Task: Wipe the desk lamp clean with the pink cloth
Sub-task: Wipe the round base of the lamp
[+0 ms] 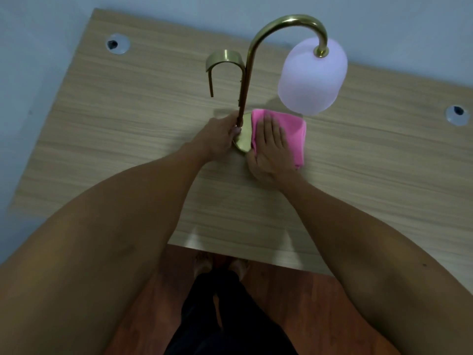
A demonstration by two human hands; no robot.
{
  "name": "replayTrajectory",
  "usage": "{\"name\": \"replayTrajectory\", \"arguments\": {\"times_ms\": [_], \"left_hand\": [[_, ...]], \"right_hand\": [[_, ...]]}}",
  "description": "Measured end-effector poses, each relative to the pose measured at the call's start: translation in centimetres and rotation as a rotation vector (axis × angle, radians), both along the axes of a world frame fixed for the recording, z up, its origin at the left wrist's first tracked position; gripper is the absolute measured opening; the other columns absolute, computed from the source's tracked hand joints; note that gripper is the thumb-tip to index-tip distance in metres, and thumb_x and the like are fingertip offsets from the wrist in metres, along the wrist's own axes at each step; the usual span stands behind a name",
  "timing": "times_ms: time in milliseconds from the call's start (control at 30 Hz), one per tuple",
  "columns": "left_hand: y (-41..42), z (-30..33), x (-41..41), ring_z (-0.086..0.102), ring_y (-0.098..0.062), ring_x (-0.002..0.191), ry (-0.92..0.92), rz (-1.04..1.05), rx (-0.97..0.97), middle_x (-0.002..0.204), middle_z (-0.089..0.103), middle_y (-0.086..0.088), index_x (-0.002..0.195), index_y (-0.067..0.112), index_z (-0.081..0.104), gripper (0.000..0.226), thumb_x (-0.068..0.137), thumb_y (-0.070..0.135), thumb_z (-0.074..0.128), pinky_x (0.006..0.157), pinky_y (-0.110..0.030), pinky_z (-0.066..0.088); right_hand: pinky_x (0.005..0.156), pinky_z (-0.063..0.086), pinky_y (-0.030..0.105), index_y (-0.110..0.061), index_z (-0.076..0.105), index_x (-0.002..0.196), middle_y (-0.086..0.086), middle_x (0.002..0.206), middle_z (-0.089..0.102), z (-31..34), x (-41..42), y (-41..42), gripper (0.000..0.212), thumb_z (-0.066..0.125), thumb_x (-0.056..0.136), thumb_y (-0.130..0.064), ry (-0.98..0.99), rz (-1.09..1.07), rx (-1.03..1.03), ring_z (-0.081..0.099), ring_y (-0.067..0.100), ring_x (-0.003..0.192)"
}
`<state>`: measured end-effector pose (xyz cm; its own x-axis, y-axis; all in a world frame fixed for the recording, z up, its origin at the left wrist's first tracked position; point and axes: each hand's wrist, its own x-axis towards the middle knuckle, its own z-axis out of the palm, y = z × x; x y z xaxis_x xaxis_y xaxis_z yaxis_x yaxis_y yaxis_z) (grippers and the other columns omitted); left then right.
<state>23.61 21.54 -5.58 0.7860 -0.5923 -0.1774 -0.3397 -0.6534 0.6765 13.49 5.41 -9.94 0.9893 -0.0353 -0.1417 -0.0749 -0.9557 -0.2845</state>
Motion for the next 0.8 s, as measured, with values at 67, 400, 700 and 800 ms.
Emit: {"name": "replayTrajectory", "arguments": {"times_ms": [67,400,700,800], "left_hand": [[0.0,0.1,0.0,0.069,-0.032,0.104,0.010,0.000,0.006,0.114,0.071,-0.018,0.138,0.015,0.055,0.033,0.105,0.020,0.049,0.092,-0.034,0.051],[0.2,0.2,0.0,0.068,-0.029,0.100,0.044,0.011,0.027,0.108,0.070,-0.015,0.124,0.018,0.059,0.021,0.105,0.020,0.049,0.095,-0.044,0.055],[0.3,0.5,0.2,0.067,-0.029,0.102,0.045,-0.013,0.044,0.109,0.070,-0.014,0.121,0.017,0.057,0.019,0.105,0.022,0.048,0.093,-0.041,0.054],[0.2,0.4,0.1,0.066,-0.022,0.099,0.040,-0.008,0.030,0.109,0.070,-0.014,0.127,0.017,0.058,0.024,0.106,0.020,0.049,0.086,-0.031,0.048]], "right_hand": [[0.132,-0.003,0.048,0.003,-0.002,0.164,0.026,0.173,-0.005,-0.2,1.0,1.5,0.082,0.027,0.101,-0.040,-0.006,-0.029,0.019,-0.005,0.036,0.162],[0.132,0.000,0.051,0.007,-0.003,0.163,0.030,0.171,-0.005,-0.6,0.3,2.6,0.085,0.025,0.098,-0.040,0.000,-0.085,0.044,-0.005,0.040,0.161],[0.132,0.004,0.054,0.007,0.003,0.163,0.029,0.172,0.000,-1.1,-0.9,0.5,0.083,0.027,0.099,-0.040,-0.028,0.000,-0.044,0.000,0.040,0.162],[0.132,0.001,0.053,0.008,-0.002,0.162,0.031,0.171,-0.004,-0.6,1.4,2.8,0.085,0.025,0.101,-0.046,0.001,-0.088,-0.023,-0.004,0.041,0.161]]}}
